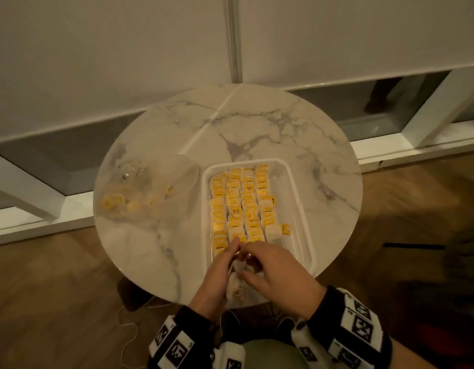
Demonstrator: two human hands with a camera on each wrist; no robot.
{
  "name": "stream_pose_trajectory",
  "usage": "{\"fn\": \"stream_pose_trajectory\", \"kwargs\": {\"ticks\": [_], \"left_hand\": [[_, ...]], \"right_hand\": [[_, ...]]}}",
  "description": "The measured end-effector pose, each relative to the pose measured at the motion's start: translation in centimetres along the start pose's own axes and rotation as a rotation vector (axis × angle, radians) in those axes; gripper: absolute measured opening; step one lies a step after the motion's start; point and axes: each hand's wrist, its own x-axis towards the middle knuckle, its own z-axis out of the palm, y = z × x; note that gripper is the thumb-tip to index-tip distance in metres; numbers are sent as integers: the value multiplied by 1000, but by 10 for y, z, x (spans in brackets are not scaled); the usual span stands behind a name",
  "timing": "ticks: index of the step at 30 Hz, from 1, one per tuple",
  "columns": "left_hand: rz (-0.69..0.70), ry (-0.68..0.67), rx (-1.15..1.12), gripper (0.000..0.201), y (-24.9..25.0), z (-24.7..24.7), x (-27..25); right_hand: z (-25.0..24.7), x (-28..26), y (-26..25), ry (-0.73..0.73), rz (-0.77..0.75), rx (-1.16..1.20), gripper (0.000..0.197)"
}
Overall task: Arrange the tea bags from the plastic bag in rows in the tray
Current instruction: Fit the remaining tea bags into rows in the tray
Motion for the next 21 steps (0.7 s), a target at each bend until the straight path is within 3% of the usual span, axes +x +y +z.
{"fn": "stream_pose_trajectory", "kwargs": {"ticks": [4, 7, 10, 16, 21], "left_hand": [[36, -77, 179, 45, -1, 6, -3], [-32, -127, 201, 50, -2, 8, -4], [-64, -124, 180, 50, -2, 10, -2], [-93, -133, 180, 52, -5, 2, 2], [93, -56, 331, 26, -2, 0, 0]], "right_hand": [[-3, -3, 8, 35, 110, 144, 15], [-8, -8, 13, -8, 145, 277, 3], [-7, -12, 19, 34, 196, 398, 8], [-11, -15, 34, 270, 316, 629, 11], [-8, -16, 43, 342, 371, 650, 7]]}}
